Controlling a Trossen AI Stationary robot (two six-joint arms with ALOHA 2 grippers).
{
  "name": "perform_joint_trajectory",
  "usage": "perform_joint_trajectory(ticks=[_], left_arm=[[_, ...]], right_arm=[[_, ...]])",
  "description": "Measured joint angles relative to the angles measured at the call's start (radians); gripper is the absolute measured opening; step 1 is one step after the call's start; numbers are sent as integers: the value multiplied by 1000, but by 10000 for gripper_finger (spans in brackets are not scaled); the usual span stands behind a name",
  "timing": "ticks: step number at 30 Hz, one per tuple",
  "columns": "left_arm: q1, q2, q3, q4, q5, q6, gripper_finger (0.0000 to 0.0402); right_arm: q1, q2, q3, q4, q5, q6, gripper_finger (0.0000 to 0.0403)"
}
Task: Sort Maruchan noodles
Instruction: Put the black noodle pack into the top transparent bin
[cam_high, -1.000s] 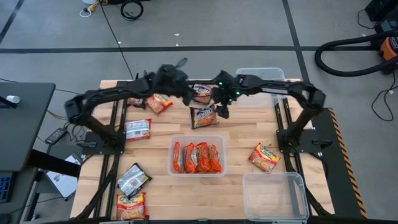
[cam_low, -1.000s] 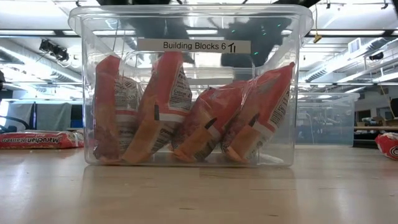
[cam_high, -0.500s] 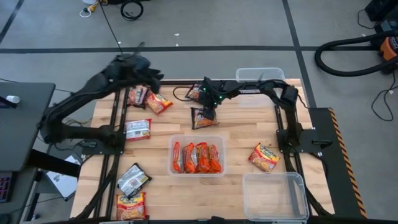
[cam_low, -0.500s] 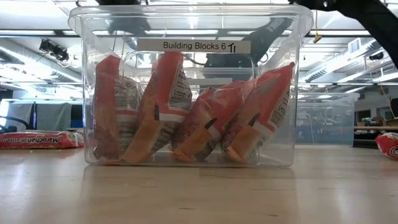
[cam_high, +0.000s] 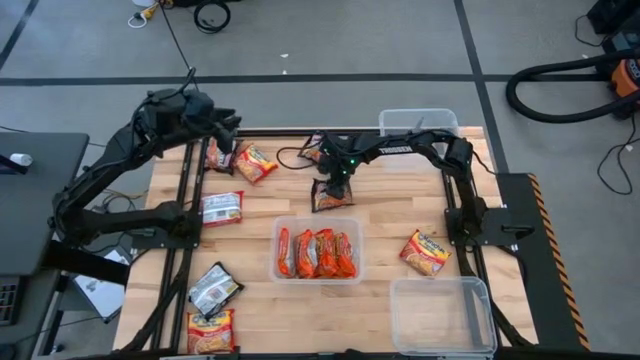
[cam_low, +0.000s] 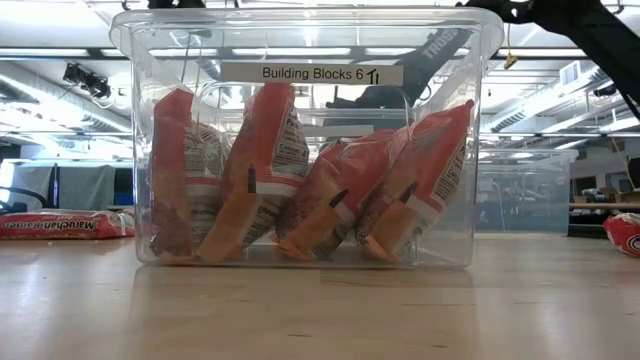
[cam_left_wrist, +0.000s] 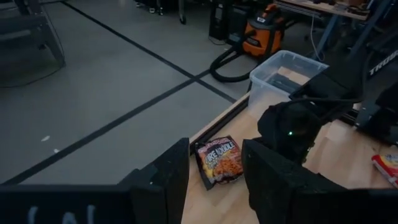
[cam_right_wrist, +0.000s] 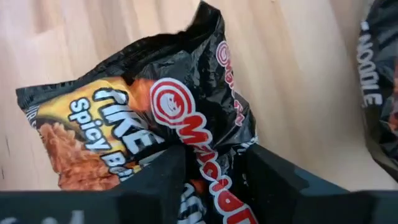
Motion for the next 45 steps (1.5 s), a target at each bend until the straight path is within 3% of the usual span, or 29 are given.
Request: perform_joint_trajectory(ticks=[8, 17, 22, 29, 35, 45], left_arm=[[0, 2, 0, 6, 0, 48, 150], [0, 2, 0, 29, 0, 51, 150], [0, 2, 0, 43, 0, 73, 150], [0, 2, 0, 88, 0, 77, 150], [0, 2, 0, 111, 1, 77, 150], [0, 2, 0, 113, 1, 65, 150]], right_arm=[[7, -34, 12, -10, 45, 151, 14], [36, -284, 76, -110, 273, 387, 6], [17, -481, 83, -231, 500, 545, 4], [-99, -683, 83, -558, 854, 749, 5], [-242, -721, 57, -761, 885, 819, 5], [-431, -660, -120, -625, 888, 818, 5]])
